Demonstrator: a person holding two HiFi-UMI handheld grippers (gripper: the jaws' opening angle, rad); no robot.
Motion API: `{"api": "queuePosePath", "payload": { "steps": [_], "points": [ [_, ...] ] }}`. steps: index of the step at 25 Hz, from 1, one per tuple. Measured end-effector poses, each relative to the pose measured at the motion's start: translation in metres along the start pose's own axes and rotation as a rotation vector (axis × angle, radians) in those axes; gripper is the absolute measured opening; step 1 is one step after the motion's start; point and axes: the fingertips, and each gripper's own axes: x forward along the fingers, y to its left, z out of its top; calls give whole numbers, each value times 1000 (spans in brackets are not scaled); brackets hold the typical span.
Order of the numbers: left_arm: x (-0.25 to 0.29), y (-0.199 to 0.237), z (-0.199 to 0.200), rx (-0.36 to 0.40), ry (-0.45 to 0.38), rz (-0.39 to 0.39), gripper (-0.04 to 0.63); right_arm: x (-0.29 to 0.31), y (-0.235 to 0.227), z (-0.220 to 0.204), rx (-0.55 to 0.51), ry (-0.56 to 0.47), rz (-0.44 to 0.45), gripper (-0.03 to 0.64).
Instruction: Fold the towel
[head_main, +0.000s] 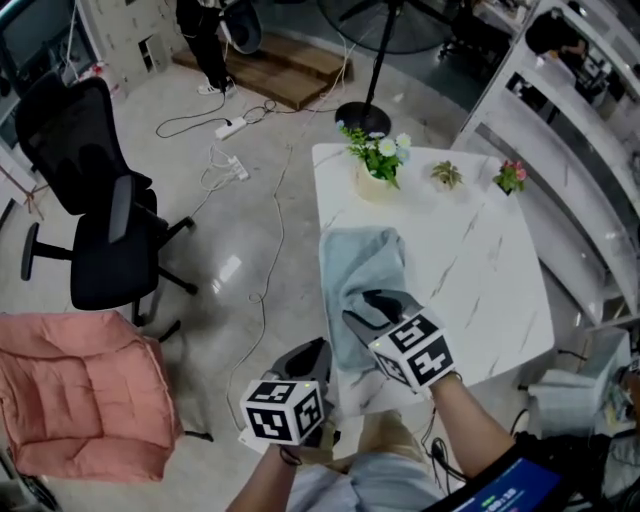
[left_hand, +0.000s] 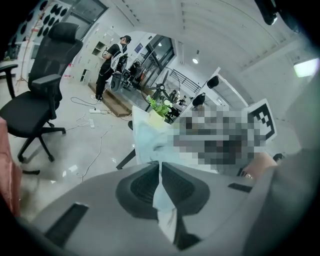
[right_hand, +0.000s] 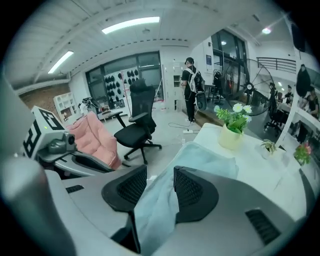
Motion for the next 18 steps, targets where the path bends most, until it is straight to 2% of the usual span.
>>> {"api": "queuePosePath", "payload": {
  "steps": [3, 7, 11, 15, 18],
  "points": [
    [5, -4, 2, 16, 6, -8, 21, -18, -12, -1, -13, -5, -27, 187],
    [11, -6, -4, 27, 29, -16, 21, -33, -24, -30, -19, 48, -51, 185],
    [19, 4, -13, 19, 52, 2, 21, -30, 1, -58, -11, 87, 10, 138],
    [21, 16, -19, 12, 69, 26, 21, -10, 40, -90, -3, 164, 81, 158],
    [19, 22, -21, 8, 74, 37, 21, 3, 49, -111, 15, 224, 88, 172]
  ]
}}
